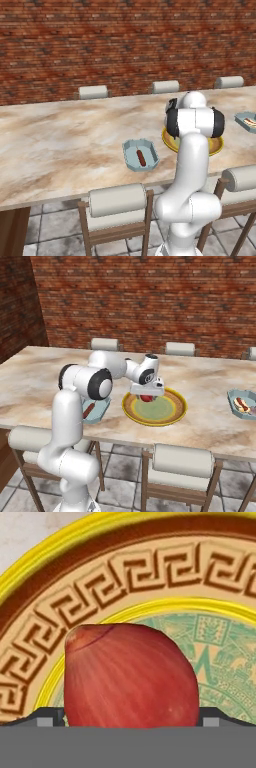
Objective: Place one cooked food and one vegetable from the large plate to each tupperware container.
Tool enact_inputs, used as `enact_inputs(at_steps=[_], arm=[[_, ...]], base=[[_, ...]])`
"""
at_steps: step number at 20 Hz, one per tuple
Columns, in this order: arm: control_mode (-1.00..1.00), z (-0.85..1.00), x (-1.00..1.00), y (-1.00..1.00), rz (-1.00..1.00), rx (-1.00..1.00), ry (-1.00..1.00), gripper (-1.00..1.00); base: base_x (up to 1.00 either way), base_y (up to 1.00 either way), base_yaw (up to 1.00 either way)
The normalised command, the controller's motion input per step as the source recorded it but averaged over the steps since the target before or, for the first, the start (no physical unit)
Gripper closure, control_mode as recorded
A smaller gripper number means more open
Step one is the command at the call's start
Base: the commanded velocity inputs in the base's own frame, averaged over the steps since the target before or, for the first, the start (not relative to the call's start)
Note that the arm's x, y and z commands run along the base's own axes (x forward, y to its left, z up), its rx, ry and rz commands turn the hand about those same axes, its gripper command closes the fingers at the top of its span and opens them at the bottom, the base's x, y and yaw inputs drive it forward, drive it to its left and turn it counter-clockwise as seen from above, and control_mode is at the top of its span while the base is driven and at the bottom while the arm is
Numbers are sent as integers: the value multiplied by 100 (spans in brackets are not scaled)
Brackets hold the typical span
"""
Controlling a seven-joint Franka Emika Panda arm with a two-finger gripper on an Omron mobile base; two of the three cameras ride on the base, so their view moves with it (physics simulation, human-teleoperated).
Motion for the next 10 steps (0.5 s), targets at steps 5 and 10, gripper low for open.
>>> enact_inputs(at_steps=[5, 10], arm=[[-100, -3, 5, 0, 3, 0, 0, -100], [-100, 0, 7, 1, 3, 0, -3, -100]], base=[[0, 0, 0], [0, 0, 0]])
